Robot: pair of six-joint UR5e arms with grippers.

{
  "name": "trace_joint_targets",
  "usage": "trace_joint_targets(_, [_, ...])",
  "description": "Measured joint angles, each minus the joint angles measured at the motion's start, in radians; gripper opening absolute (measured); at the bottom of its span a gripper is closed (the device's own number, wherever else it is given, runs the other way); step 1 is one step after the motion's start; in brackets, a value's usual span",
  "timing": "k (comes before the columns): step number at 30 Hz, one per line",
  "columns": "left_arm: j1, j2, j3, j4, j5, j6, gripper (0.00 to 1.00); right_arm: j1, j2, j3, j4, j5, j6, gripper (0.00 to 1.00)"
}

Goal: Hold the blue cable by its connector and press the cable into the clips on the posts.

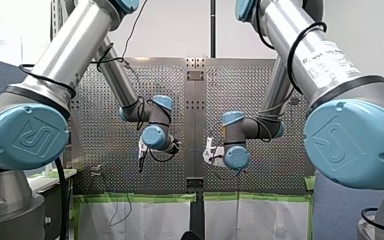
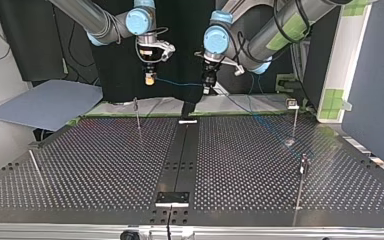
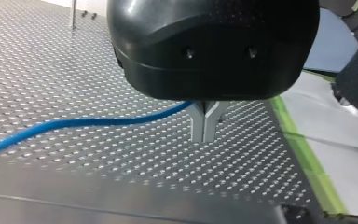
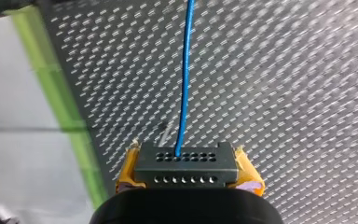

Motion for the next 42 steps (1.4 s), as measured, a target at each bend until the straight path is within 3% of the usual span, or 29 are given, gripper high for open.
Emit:
trace_joint_targets(15, [-0.027, -0.076, 0.004, 0.082, 0.006, -0.003, 0.0, -0.054, 0.121, 0.139, -0.139, -0.006, 0.014, 0.0])
trace_joint_targets(22, [-0.035, -0.135, 0.012, 0.116, 0.006, -0.005, 0.0, -0.088, 0.125, 0.197, -0.202, -0.047, 0.064, 0.0])
trace_joint_targets(26, [-0.038, -0.163, 0.013, 0.12, 0.004, -0.006, 0.0, -0.106, 0.126, 0.199, -0.231, -0.06, 0.076, 0.0])
trace_joint_targets(36, [-0.054, -0.176, 0.043, 0.124, 0.001, -0.01, 0.0, -0.138, 0.126, 0.185, -0.314, -0.09, 0.073, 0.0])
trace_joint_targets(42, [-0.076, -0.219, 0.091, 0.102, -0.016, -0.015, 0.0, -0.156, 0.126, 0.182, -0.363, -0.093, 0.044, 0.0])
